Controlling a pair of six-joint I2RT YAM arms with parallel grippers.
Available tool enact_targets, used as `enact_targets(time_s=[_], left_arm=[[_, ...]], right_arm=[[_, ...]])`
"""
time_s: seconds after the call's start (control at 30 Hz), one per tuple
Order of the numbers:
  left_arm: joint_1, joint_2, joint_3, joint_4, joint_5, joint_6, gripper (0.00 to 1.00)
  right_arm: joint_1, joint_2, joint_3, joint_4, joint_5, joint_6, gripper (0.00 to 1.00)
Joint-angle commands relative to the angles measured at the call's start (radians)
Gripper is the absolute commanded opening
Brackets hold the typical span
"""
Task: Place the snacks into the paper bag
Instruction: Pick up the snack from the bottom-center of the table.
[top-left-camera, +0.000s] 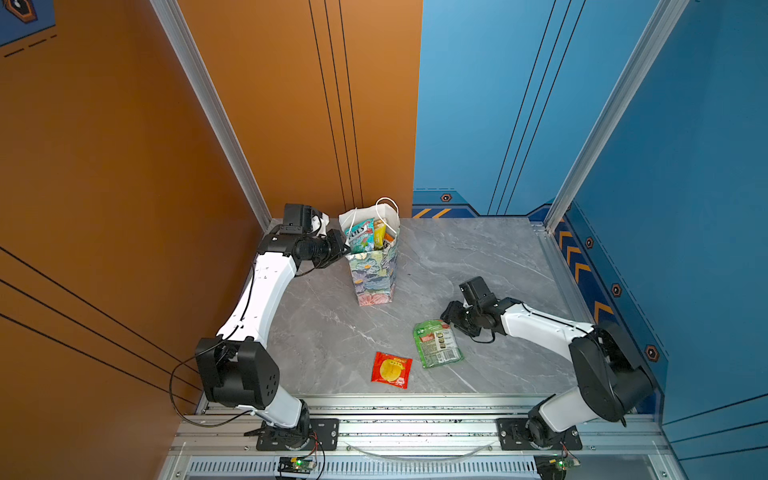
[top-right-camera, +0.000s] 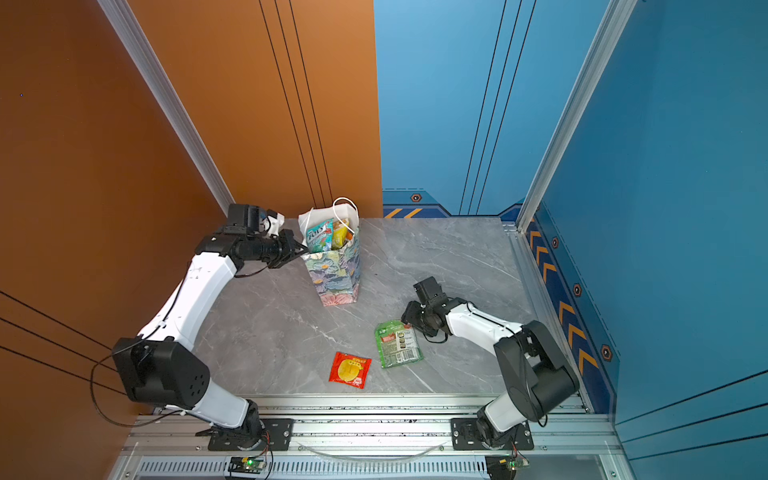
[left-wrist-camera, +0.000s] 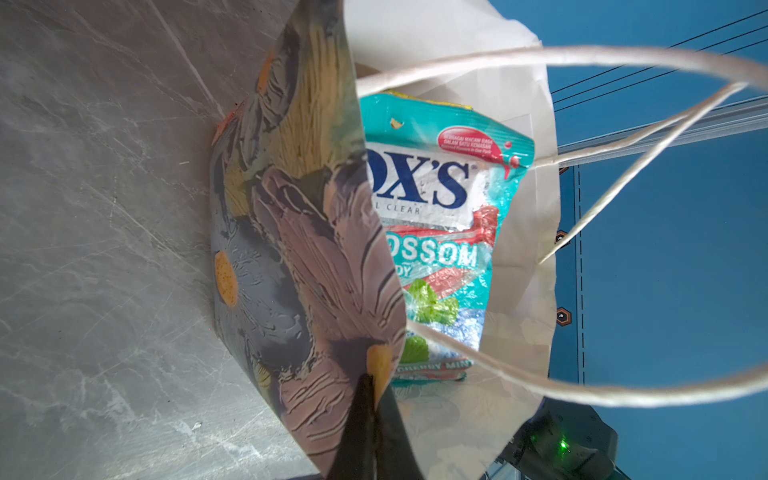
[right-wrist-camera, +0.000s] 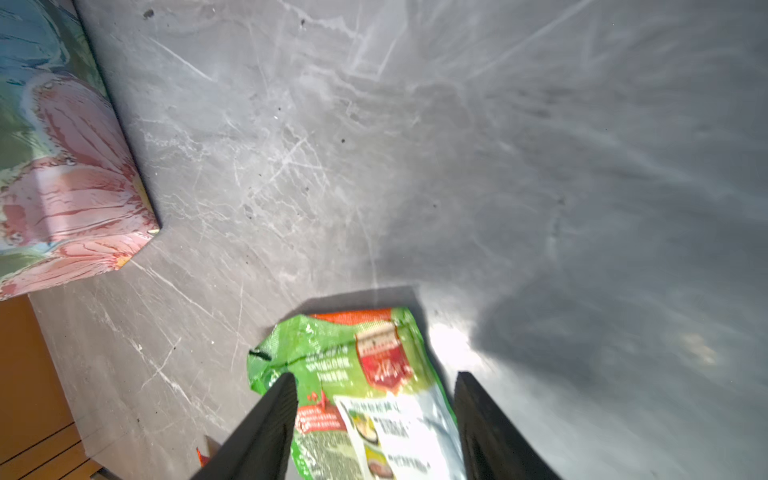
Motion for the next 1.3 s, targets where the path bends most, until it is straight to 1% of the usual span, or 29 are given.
enact_targets(time_s=[0.0,0.2,0.33,0.5,0.63,0.9,1.0,1.1,1.23,1.27], left_arm=[[-0.007,-0.037,-0.001,0.031,0.048,0.001,0.00],[-0.004,-0.029,0.004,0.034,0.055,0.004,0.00],[-0.005,-0.028,0.000,0.039,0.058,0.003,0.00],[-0.007,-0.027,-0.002,0.044,0.059,0.000,0.00],[-0.004,-0.028,-0.002,0.044,0.060,0.002,0.00],[-0.002,-0.029,-0.001,0.044,0.060,0.002,0.00],[-0.001,-0.030,-0.001,0.045,0.061,0.001,0.00],[0.001,-0.032,-0.001,0.044,0.062,0.002,0.00],[0.002,-0.034,0.002,0.045,0.063,0.001,0.00],[0.004,-0.034,0.002,0.044,0.065,0.000,0.00]], right_arm=[[0.010,-0.119,-0.067,-0.148,0.041,0.015,0.63],[0.039,-0.311,-0.186,-0.238,-0.002,0.137,0.63],[0.050,-0.375,-0.261,-0.208,-0.045,0.216,0.63],[0.068,-0.346,-0.323,-0.093,-0.097,0.295,0.61],[0.092,-0.313,-0.338,-0.022,-0.097,0.336,0.59],[0.098,-0.258,-0.385,0.126,-0.098,0.418,0.56],[0.097,-0.238,-0.397,0.164,-0.084,0.435,0.51],[0.098,-0.212,-0.409,0.212,-0.070,0.451,0.41],[0.099,-0.178,-0.410,0.252,-0.053,0.456,0.24],[0.099,-0.175,-0.408,0.261,-0.048,0.456,0.18]])
